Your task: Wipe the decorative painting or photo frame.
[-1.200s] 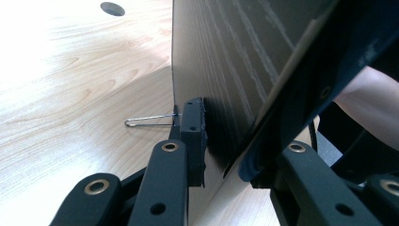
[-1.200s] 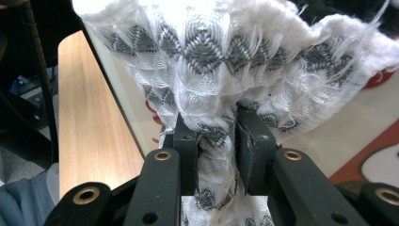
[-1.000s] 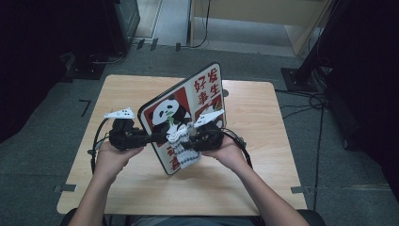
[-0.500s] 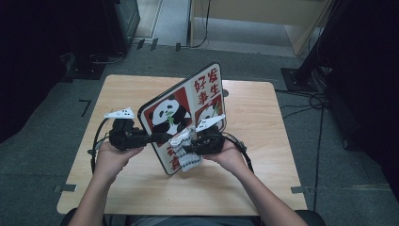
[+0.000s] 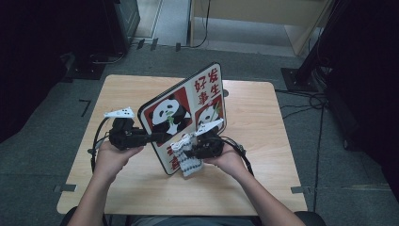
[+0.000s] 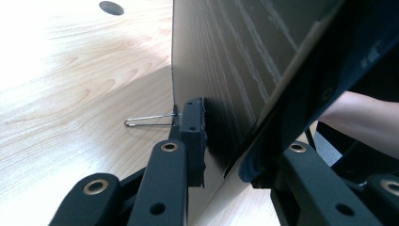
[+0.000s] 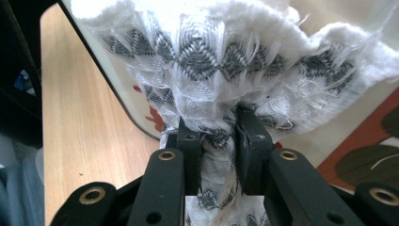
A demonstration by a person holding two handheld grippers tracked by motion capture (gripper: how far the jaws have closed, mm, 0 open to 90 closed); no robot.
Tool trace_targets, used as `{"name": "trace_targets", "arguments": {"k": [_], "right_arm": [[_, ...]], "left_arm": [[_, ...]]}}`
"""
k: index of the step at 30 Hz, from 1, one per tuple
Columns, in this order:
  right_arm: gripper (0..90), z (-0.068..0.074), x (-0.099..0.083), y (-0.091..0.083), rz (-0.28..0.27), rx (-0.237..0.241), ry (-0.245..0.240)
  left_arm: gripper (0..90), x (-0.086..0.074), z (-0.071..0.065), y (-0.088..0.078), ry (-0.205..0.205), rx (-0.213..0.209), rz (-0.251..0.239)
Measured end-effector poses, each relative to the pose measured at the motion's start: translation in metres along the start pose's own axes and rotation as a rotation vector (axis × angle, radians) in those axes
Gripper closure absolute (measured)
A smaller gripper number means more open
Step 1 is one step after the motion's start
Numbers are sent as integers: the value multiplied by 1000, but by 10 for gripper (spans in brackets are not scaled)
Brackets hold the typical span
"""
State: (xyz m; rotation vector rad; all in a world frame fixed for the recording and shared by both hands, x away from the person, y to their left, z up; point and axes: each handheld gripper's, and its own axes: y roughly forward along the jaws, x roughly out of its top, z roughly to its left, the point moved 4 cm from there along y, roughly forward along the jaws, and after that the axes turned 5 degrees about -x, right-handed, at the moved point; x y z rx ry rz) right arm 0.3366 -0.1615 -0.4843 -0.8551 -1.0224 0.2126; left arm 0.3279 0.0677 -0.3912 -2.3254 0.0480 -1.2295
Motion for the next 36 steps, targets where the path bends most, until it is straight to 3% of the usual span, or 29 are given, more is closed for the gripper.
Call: {"name": "trace_targets", "arguments": {"k": [18, 26, 36], "right_arm": [[770, -2, -12, 8, 62, 22, -1], [777, 3, 0, -7, 38, 50, -13], [775, 19, 31, -37, -7, 56, -34]], "left_arm": [[732, 1, 1, 1, -3, -6, -4], [666, 2, 0, 3, 2, -12, 6], [626, 2, -3, -9, 13, 9, -16]]}}
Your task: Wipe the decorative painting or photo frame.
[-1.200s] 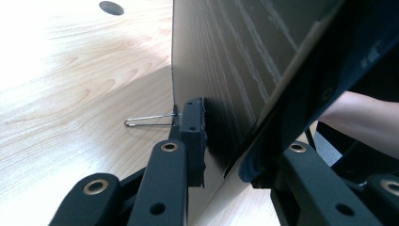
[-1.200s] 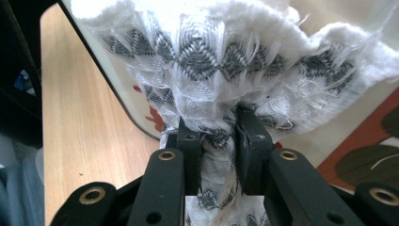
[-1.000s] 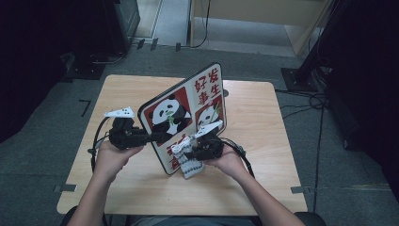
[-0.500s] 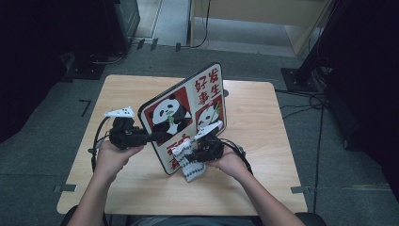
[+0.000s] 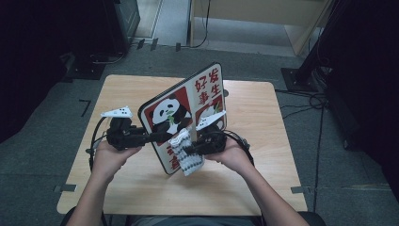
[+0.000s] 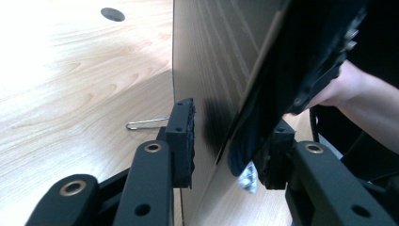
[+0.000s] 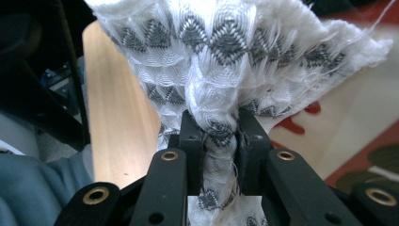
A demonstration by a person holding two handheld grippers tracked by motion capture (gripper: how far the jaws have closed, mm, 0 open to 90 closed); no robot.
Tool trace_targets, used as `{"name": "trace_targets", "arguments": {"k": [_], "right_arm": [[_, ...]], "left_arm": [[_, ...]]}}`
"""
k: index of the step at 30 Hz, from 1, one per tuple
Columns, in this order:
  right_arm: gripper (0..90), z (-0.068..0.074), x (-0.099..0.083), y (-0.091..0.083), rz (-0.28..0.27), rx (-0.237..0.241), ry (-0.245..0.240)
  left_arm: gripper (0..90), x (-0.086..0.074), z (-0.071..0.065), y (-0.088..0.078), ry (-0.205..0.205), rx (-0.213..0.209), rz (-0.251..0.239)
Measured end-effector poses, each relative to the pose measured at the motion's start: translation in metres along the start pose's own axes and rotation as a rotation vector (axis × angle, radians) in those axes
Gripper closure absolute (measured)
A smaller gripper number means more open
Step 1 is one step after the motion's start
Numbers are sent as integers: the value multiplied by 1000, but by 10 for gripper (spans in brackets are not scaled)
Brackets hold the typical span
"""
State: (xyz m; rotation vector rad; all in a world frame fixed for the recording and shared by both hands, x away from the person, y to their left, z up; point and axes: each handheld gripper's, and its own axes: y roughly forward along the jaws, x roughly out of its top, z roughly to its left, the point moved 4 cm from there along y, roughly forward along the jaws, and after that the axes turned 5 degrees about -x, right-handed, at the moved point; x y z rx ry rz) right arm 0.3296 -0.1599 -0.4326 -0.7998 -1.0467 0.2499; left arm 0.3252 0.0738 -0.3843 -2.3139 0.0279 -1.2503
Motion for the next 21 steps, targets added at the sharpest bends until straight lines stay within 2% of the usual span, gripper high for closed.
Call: {"name": "trace_targets", "arguments": {"k": [4, 8, 13, 21], "right_arm": [[774, 9, 17, -10, -6, 3, -14], [772, 14, 36, -21, -28, 3, -28], [769, 20, 62, -33, -43, -2, -51], [768, 33, 97, -40, -56, 9, -95]], "left_arm": [[622, 0, -2, -6, 9, 7, -10], [624, -1, -5, -12, 8, -1, -19], [629, -4, -5, -20, 0, 9, -30], [651, -9, -4, -33, -12, 24, -44]]}}
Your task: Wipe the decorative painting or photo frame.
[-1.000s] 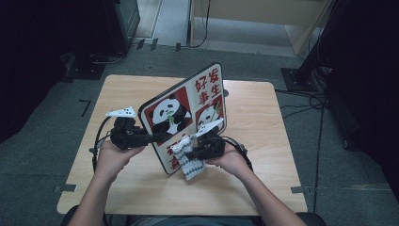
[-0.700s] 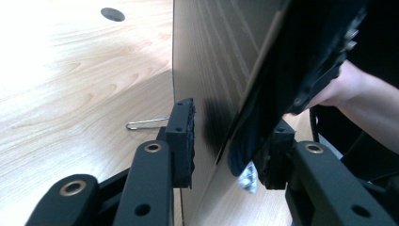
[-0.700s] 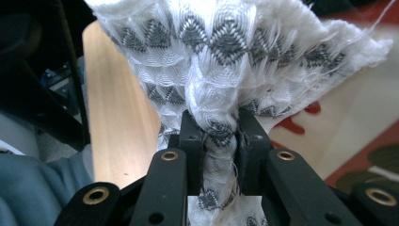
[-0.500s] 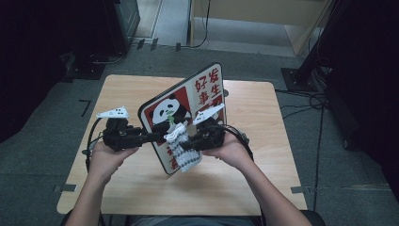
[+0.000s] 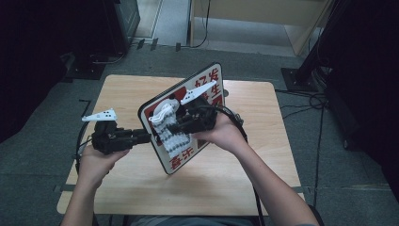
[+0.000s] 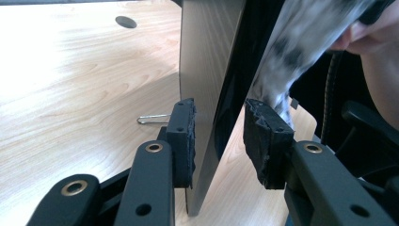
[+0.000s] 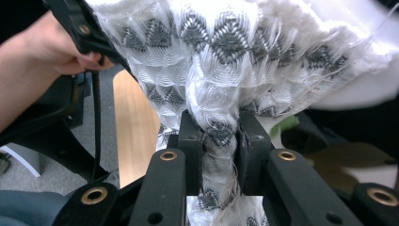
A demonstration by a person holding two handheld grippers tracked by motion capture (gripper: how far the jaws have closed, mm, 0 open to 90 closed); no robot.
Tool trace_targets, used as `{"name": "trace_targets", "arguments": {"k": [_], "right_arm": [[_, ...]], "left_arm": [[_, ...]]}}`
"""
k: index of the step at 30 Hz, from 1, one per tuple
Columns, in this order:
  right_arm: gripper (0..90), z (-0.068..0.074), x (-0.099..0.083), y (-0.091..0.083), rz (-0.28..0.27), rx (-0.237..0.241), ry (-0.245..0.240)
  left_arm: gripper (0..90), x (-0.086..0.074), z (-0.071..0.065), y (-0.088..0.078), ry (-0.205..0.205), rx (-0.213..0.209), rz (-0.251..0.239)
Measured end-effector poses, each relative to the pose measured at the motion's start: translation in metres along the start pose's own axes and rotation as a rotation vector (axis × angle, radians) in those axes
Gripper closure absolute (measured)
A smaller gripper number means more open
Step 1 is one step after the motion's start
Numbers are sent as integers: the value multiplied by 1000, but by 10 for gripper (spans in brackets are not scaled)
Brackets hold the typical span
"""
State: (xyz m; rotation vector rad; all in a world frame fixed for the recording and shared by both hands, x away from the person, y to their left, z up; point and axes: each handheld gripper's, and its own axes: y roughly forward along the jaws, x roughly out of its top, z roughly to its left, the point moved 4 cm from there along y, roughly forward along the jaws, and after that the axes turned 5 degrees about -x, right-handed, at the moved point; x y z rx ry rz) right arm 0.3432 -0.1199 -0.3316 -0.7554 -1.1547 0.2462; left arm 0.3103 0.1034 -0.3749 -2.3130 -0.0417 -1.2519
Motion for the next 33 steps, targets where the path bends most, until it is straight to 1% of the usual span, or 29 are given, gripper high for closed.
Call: {"name": "trace_targets", "arguments": {"k": [5, 6, 9, 14, 16, 19, 23, 24, 27, 33], "right_arm": [[768, 4, 18, -2, -12, 5, -23], [768, 5, 21, -3, -16, 6, -25], [768, 8, 31, -5, -18, 5, -35], [767, 13, 44, -9, -28, -1, -54], [766, 13, 48, -9, -29, -5, -56], [765, 14, 52, -8, -26, -9, -56], [763, 14, 54, -7, -24, -10, -54], [762, 13, 54, -7, -24, -6, -51], [762, 11, 54, -5, -26, 9, -47], [762, 12, 53, -4, -19, 3, -49]], "left_arm": [[672, -2, 2, -7, 4, -4, 3], [677, -2, 3, -9, 1, -16, 2], [702, -1, 5, -12, -2, -17, -12], [718, 0, 8, -12, 3, -24, -5], [718, 0, 11, -10, 6, -20, 3], [721, 1, 14, -8, 7, -15, 12], [729, 4, 18, -6, 7, -16, 2], [729, 5, 19, -5, 2, -14, -1], [731, 6, 20, -2, 9, -12, 3], [729, 7, 20, 1, 18, -18, 9]]}}
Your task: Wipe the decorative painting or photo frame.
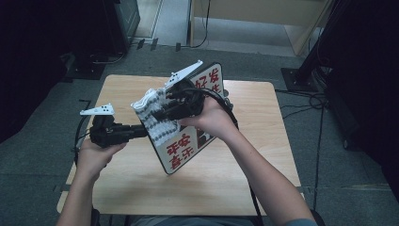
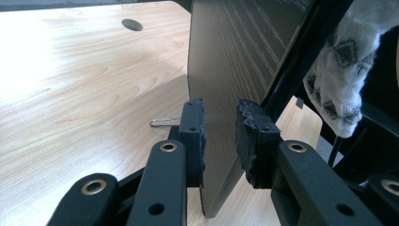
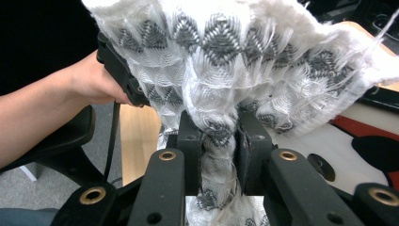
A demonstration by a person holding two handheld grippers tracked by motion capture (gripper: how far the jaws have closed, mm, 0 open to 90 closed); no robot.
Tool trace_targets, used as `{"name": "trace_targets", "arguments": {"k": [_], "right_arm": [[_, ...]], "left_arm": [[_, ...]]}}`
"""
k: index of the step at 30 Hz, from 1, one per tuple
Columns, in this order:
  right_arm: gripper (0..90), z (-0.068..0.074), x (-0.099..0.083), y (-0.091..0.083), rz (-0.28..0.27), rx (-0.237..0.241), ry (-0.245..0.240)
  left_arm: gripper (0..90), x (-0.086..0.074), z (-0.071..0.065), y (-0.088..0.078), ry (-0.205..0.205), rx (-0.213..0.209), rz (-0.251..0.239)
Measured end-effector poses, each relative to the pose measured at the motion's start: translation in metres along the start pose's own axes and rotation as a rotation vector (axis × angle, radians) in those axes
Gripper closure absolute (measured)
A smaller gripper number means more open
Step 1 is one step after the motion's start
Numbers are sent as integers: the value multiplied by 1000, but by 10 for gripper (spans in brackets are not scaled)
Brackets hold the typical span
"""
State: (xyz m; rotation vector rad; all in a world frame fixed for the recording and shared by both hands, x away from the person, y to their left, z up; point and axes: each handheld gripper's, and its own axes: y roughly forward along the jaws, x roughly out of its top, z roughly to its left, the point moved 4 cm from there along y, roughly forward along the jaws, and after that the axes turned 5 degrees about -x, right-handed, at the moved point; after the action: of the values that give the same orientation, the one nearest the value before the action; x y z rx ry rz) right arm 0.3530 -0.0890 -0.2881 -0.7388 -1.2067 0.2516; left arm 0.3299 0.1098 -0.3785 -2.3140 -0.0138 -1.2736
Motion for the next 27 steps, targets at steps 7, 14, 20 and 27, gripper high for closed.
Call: {"name": "trace_targets", "arguments": {"k": [7, 14, 20, 27], "right_arm": [[760, 2, -1, 2, 4, 0, -8], [760, 4, -5, 7, 8, 10, -21], [760, 5, -10, 12, 18, 15, -29], [759, 5, -13, 14, 22, 19, -27]], "left_arm": [[723, 0, -1, 0, 6, 5, -5], [716, 1, -1, 0, 7, 9, -20], [720, 1, -1, 0, 9, 11, -22], [719, 1, -1, 0, 8, 10, -19]]}}
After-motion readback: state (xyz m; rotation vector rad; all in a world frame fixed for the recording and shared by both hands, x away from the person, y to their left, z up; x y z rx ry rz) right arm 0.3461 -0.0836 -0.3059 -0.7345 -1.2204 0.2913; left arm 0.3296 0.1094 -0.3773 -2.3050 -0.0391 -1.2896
